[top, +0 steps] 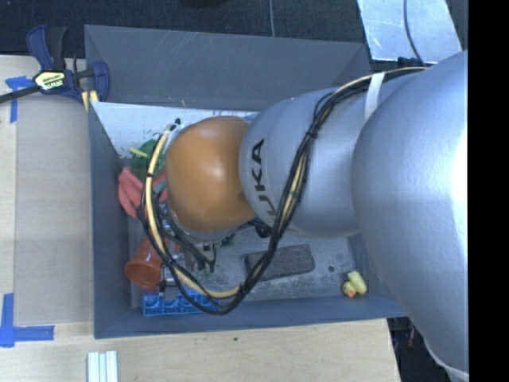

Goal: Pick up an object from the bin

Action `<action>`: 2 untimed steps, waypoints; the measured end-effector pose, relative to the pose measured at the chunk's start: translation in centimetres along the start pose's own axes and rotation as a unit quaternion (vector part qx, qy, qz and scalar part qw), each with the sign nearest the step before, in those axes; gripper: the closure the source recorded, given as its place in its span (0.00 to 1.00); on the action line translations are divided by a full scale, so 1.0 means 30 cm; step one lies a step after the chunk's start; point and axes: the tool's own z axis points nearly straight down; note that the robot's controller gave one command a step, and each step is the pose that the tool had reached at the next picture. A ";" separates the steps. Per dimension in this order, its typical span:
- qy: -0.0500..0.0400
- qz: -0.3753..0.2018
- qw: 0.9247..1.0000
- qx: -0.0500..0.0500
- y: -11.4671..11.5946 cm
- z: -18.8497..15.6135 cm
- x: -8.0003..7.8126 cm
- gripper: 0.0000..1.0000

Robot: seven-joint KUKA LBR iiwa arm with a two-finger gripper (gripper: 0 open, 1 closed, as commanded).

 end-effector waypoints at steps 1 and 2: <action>-0.004 0.002 1.000 -0.001 -0.004 -0.016 -0.007 0.00; -0.013 -0.054 0.998 -0.004 0.017 0.163 -0.031 0.00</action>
Offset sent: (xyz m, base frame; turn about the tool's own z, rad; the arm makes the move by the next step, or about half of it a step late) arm 0.0040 0.0044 -0.0726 -0.1418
